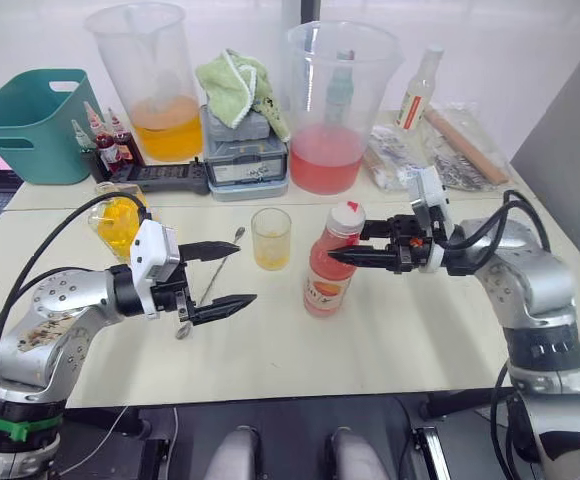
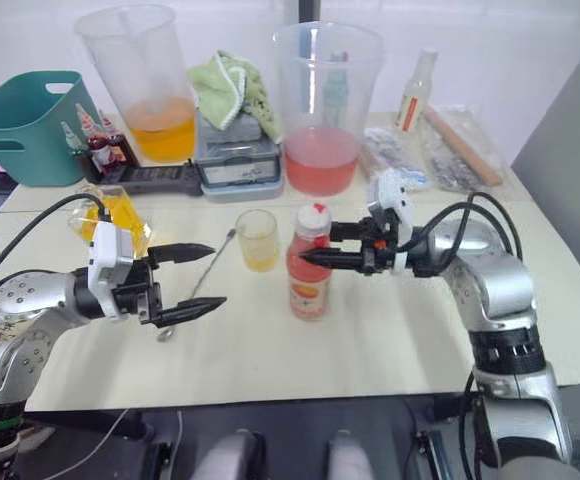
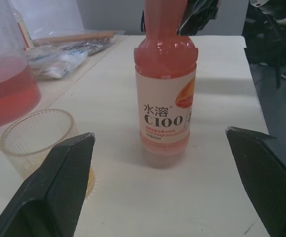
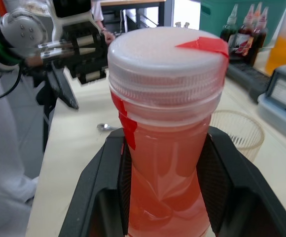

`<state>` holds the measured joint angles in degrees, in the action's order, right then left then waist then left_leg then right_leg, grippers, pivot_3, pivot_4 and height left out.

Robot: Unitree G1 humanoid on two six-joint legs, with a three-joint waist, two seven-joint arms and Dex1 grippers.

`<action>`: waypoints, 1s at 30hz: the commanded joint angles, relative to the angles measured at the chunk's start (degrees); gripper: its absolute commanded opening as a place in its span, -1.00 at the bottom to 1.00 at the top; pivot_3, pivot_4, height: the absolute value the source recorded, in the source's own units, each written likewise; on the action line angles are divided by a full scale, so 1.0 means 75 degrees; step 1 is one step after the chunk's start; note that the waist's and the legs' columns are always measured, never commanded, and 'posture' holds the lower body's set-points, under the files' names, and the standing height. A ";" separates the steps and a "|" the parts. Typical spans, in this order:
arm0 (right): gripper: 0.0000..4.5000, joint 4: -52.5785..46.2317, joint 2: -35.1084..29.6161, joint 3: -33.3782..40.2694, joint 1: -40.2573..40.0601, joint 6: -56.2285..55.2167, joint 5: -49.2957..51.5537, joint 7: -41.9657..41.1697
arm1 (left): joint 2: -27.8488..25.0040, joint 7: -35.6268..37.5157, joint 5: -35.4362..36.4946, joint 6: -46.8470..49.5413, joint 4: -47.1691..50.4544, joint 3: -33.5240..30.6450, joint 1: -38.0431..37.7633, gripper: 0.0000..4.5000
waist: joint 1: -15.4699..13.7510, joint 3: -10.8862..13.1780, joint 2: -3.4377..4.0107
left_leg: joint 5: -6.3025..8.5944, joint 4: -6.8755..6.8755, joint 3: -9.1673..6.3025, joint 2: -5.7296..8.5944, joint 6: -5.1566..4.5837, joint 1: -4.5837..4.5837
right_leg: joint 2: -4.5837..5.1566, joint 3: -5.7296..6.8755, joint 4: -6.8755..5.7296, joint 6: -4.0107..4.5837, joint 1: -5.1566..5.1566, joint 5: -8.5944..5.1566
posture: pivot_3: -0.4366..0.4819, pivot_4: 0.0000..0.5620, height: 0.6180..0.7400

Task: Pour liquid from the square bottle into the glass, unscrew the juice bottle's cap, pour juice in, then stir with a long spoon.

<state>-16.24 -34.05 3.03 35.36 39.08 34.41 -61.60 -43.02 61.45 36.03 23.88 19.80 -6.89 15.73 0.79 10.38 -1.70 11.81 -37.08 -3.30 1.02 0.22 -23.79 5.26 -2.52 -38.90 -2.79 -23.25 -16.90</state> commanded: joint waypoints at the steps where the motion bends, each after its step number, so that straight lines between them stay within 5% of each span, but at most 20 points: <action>1: -0.40 -0.2423 0.0320 0.0541 -0.0629 0.1238 0.0772 0.2104 | 0.0097 0.0228 -0.0014 -0.0224 -0.0147 0.0143 0.0218 1.00 | -0.0003 0.0000 0.0000 | 0.0000 0.0004 -0.0005 0.0000 0.0000 0.0000 | -0.0001 0.0002 0.0001 0.0000 0.0000 0.0000 | -0.05 -0.47 1.00; 9: -0.40 -0.4164 0.1635 0.0256 -0.1354 0.2810 0.0370 0.5814 | 0.0165 0.0547 -0.0045 -0.0217 -0.0413 0.0436 0.0449 1.00 | -0.0002 0.0000 0.0000 | -0.0005 -0.0011 -0.0005 0.0003 0.0005 0.0005 | -0.0007 -0.0001 -0.0001 0.0000 0.0007 0.0000 | -0.05 -0.47 1.00; 21: -0.40 -0.4480 0.1875 -0.0373 -0.2229 0.2831 0.0239 0.6535 | 0.0025 0.0886 -0.0177 -0.0267 -0.0672 0.0312 0.0578 1.00 | 0.0033 -0.0001 -0.0001 | -0.0005 -0.0009 -0.0001 0.0005 0.0004 0.0024 | -0.0012 0.0000 0.0002 0.0000 0.0023 0.0000 | -0.05 -0.47 1.00; 25: 0.37 -0.4331 0.1786 -0.0359 -0.2082 0.2751 0.0376 0.6292 | 0.0032 0.0837 -0.0209 -0.0319 -0.0654 0.0225 0.0503 1.00 | 0.0038 -0.0001 -0.0001 | -0.0004 -0.0009 -0.0001 0.0004 0.0004 0.0027 | -0.0012 0.0000 0.0002 0.0000 0.0025 0.0000 | -0.05 -0.47 1.00; 30: 0.98 -0.3533 0.0274 0.0404 -0.1814 0.2449 0.0871 0.4494 | 0.0001 0.0728 -0.0269 -0.0372 -0.0513 0.0187 0.0305 1.00 | 0.0024 0.0000 -0.0001 | -0.0004 -0.0010 -0.0001 0.0003 0.0004 0.0026 | -0.0009 0.0001 0.0007 -0.0001 0.0030 -0.0001 | -0.05 -0.47 1.00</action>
<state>-43.99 -29.12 2.34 20.77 59.93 39.41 -22.42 -42.38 67.15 33.89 21.95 14.24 -3.70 18.31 0.97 10.38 -1.70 11.78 -37.16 -3.30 1.05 0.25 -23.59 5.21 -2.51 -38.80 -2.79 -23.01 -16.90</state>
